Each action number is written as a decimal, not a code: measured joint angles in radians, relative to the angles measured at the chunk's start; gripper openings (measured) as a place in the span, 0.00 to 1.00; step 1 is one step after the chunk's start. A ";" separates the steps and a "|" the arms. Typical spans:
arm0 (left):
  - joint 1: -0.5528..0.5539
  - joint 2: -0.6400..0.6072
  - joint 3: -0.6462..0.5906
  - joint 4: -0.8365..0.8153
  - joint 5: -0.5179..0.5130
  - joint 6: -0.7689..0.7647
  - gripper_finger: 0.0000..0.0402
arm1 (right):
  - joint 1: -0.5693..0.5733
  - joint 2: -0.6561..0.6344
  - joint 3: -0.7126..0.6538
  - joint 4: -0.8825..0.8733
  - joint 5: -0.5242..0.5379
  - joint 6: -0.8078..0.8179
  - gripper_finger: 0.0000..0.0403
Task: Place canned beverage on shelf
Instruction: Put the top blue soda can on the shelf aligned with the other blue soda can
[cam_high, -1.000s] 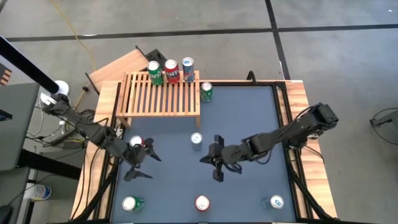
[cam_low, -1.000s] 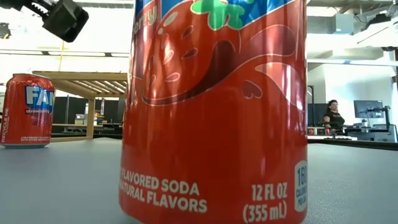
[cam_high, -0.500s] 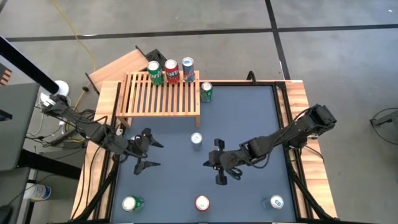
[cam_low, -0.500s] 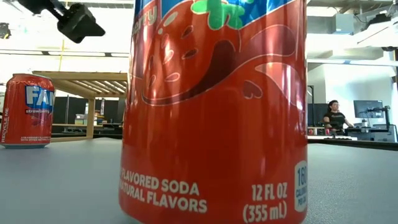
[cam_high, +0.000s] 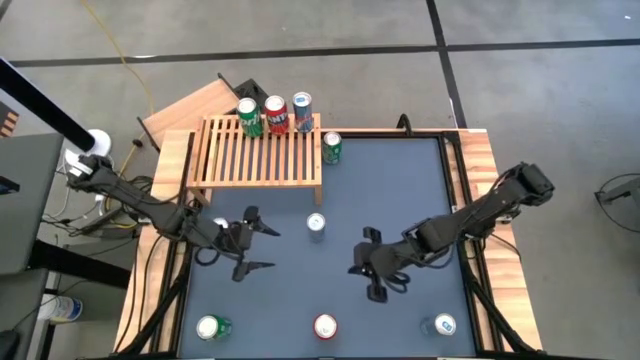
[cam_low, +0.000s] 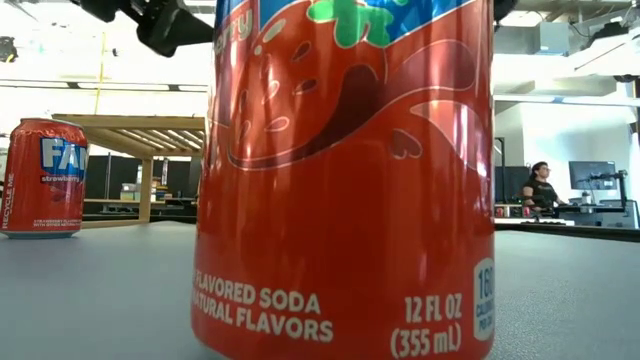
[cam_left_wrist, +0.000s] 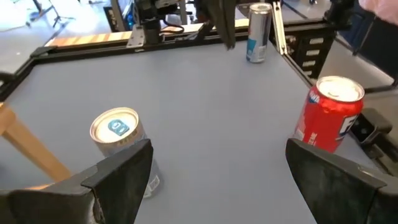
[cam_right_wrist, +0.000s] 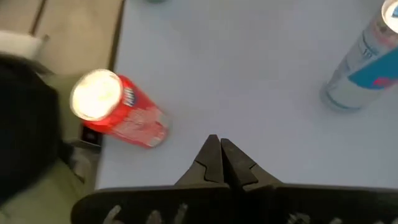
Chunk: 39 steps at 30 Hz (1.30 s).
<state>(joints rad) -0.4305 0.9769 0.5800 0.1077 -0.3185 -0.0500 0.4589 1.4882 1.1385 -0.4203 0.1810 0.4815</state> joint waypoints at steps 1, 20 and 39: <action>0.010 0.006 0.000 0.006 0.014 0.006 0.88 | 0.008 -0.010 0.000 -0.008 -0.004 0.032 0.00; 0.057 0.007 0.000 0.044 0.161 -0.103 0.88 | 0.217 0.007 0.000 0.107 0.051 0.277 0.00; -0.083 0.178 0.001 0.123 0.183 -0.181 0.88 | 0.336 0.007 0.000 0.177 0.348 0.315 0.00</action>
<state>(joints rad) -0.5134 1.1549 0.5812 0.2310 -0.1355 -0.2307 0.7953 1.4952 1.1385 -0.2437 0.5291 0.7962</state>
